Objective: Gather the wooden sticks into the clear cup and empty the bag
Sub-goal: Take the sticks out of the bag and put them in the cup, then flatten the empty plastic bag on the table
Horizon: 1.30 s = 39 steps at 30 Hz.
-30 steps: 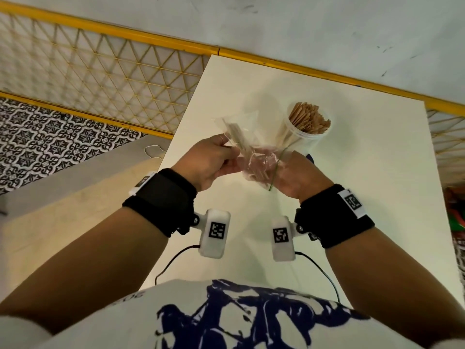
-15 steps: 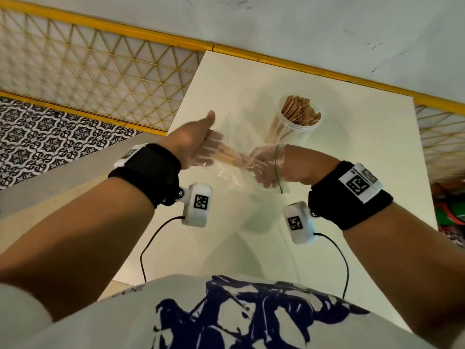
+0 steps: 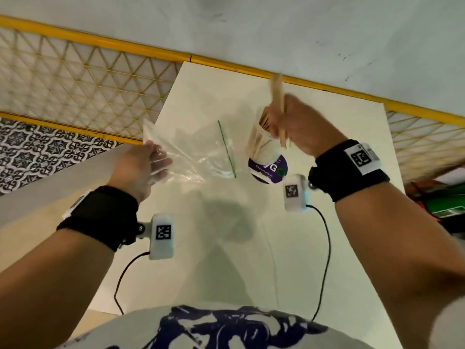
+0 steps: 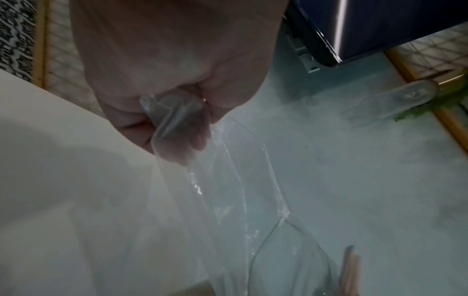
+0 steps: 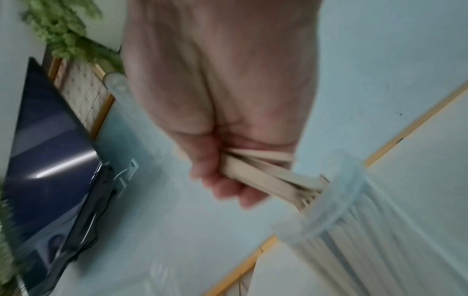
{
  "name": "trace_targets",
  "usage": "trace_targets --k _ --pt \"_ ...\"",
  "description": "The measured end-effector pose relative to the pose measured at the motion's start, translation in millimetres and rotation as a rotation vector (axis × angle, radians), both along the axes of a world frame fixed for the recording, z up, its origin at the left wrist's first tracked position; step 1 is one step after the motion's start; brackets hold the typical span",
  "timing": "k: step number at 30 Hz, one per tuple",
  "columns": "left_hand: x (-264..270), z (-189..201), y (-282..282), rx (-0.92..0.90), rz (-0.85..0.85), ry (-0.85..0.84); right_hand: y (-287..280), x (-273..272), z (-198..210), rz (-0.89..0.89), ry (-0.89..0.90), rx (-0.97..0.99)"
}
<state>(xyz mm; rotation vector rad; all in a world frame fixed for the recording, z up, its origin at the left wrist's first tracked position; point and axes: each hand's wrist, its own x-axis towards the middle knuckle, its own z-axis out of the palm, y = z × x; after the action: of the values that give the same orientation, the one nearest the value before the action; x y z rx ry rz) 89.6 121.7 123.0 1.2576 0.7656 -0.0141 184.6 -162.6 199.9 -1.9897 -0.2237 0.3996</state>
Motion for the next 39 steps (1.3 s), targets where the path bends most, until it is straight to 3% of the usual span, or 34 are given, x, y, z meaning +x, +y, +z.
trace_targets --k 2,4,10,13,16,18,21,24,27,31,33,36,39 --pt "-7 -7 -2 -0.012 -0.010 0.001 4 22 8 -0.266 -0.140 0.267" --pt "-13 -12 -7 -0.007 -0.037 0.015 14 42 6 -0.432 -0.213 0.389" --pt "-17 -14 -3 0.000 -0.048 0.014 23 67 -49 -0.614 -0.077 0.205" --pt "-13 -14 4 0.046 -0.035 0.042 23 61 -51 -0.581 -0.148 0.067" --pt "-7 -13 3 0.089 -0.011 0.046 25 49 -40 -0.425 -0.250 -0.223" --pt "-4 -10 -1 0.127 -0.006 0.006 27 31 -35 -0.433 -0.335 -0.267" --pt "2 -2 -8 0.200 -0.019 -0.106 32 -1 -30 -0.473 -0.357 -0.233" --pt "6 9 -17 0.237 -0.065 -0.225 46 -28 -33 -0.340 0.006 -0.187" --pt "8 16 -26 0.246 -0.183 -0.303 53 -41 -42 -0.347 0.206 0.111" --pt "6 16 -31 0.333 -0.195 -0.332 41 -45 -40 -0.525 0.211 0.604" --pt "5 18 -33 0.388 -0.133 -0.358 30 -48 -41 -0.512 0.199 0.700" --pt "3 25 -39 0.435 -0.032 -0.426 19 -61 -43 -0.336 0.225 0.697" --pt "-1 33 -38 0.485 0.024 -0.465 13 -76 -48 -0.156 0.273 0.477"
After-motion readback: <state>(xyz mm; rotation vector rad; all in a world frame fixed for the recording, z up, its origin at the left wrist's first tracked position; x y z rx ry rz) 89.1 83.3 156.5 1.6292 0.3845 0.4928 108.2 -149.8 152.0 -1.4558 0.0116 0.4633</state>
